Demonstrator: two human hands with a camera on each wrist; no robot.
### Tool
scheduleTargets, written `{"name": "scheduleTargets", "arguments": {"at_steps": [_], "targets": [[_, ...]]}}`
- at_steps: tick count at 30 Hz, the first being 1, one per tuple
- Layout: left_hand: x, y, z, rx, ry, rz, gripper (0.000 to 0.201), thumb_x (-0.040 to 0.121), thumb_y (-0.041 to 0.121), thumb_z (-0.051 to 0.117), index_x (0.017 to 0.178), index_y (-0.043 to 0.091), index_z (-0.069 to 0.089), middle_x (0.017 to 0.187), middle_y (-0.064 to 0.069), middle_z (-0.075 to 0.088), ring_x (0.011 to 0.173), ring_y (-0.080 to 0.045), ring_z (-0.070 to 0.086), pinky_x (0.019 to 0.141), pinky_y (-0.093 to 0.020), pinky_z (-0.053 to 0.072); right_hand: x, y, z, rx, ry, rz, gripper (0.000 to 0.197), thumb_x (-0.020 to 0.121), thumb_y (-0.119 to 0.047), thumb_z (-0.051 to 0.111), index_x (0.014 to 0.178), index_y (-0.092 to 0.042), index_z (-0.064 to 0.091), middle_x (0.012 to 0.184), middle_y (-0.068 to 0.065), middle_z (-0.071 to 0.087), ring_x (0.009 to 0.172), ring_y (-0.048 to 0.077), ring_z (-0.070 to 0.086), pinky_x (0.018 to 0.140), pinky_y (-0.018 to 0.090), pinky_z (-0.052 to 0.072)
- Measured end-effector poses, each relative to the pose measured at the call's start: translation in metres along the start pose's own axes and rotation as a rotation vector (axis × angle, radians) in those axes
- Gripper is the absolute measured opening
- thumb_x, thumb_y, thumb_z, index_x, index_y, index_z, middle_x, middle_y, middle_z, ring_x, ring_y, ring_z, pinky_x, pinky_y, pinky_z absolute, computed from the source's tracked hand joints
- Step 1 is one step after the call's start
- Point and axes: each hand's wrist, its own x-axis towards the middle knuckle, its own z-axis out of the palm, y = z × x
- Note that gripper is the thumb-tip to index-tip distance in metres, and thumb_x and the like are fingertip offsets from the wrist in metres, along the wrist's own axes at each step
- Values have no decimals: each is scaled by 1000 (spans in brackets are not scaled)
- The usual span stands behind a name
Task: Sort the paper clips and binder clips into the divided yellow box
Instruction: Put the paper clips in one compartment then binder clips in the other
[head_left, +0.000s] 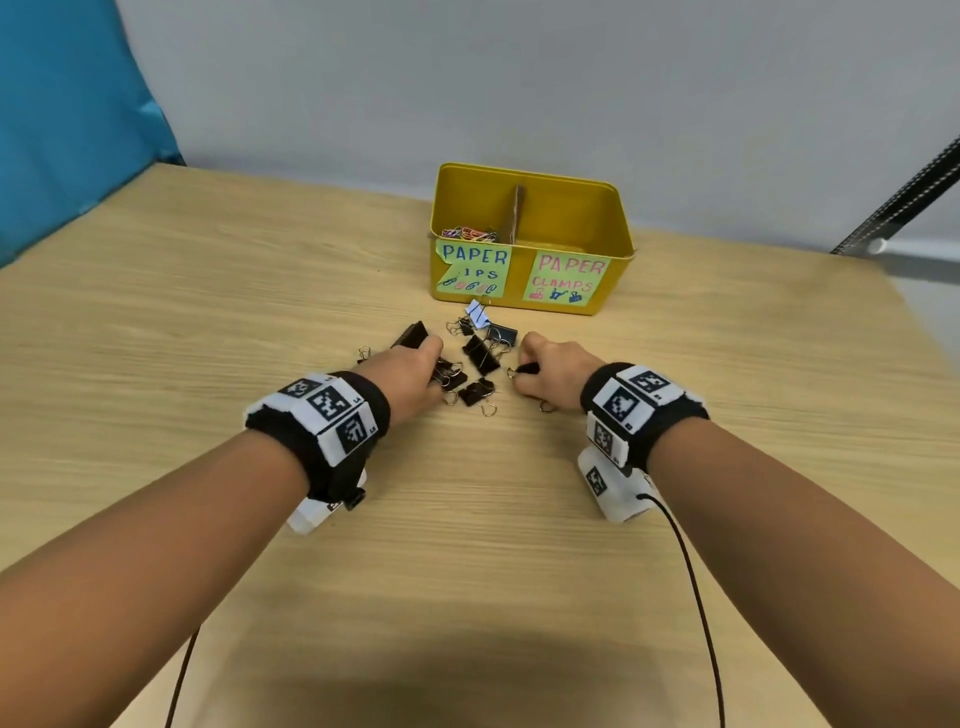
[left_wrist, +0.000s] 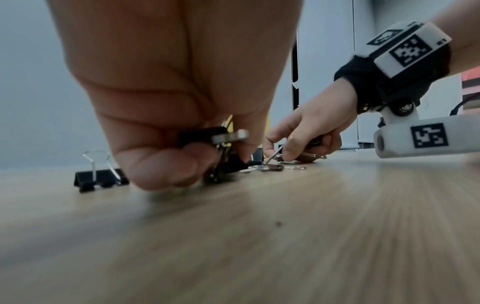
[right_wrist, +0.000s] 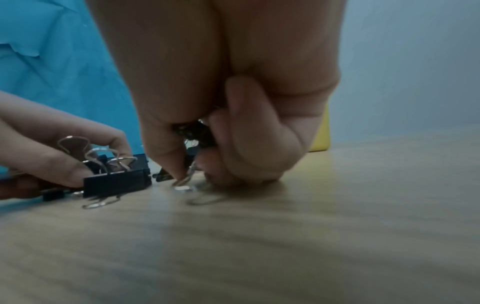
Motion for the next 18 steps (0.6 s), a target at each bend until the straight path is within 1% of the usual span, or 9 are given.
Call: {"name": "scheduleTargets", "arguments": {"at_steps": [1,3,5,6,9,12,15,17,18], "targets": [[0,0,0,-7,2,10,29,95,20,42,122,8,37,89,-9,54,75,-21,50,68,-31,44,-2,2,-1,31,10,-3,35,89,-30,51,118,-12,46,102,10,62,86,25,61,76,33,52],[0,-2,0,-57,1,13,27,96,18,42,120,6,39,78,-3,49,70,-17,47,63,-27,39,-7,8,-3,150,52,1,29,87,-31,51,111,-13,50,86,3,58,72,18,53,59,26,46],[-2,-7,-3,-157,-2,4,26,95,19,43,118,7,41,85,-6,53,75,-18,48,66,-27,38,-13,13,-6,312,107,15,21,87,-30,50,103,-16,51,70,-2,51,57,13,46,40,22,40],[-3,-9,-6,-222,7,3,23,95,19,43,115,8,43,88,-8,54,75,-19,49,65,-26,38,-16,15,-10,397,133,16,17,87,-30,50,98,-18,51,65,-1,49,51,13,43,36,21,35],[-5,-9,-24,-424,70,23,8,95,19,41,99,13,44,75,-4,52,55,-13,42,46,-24,33,-21,16,-34,593,210,-31,8,89,-27,47,90,-19,48,57,0,43,44,13,36,39,17,27],[2,7,-51,-561,166,91,8,96,21,39,95,15,44,68,-2,51,47,-13,38,38,-21,31,-14,9,-73,804,355,-88,9,90,-26,44,82,-22,47,53,-2,39,39,11,31,37,15,24],[21,34,-84,-634,271,180,7,96,19,38,96,14,43,67,-2,49,47,-15,40,39,-24,33,5,-1,-110,943,537,-66,11,88,-25,44,77,-24,44,56,0,40,40,12,33,36,15,25],[42,55,-103,-668,311,213,6,94,18,38,97,14,42,66,-2,46,47,-18,41,42,-26,35,25,-5,-125,881,600,-19,8,87,-27,45,85,-20,43,60,1,44,43,13,38,38,18,29],[54,65,-110,-679,316,219,6,94,18,39,97,14,42,65,-3,45,46,-19,41,42,-26,35,34,-6,-129,820,603,13,12,85,-29,45,90,-19,42,61,0,45,46,13,41,40,21,31]]}}
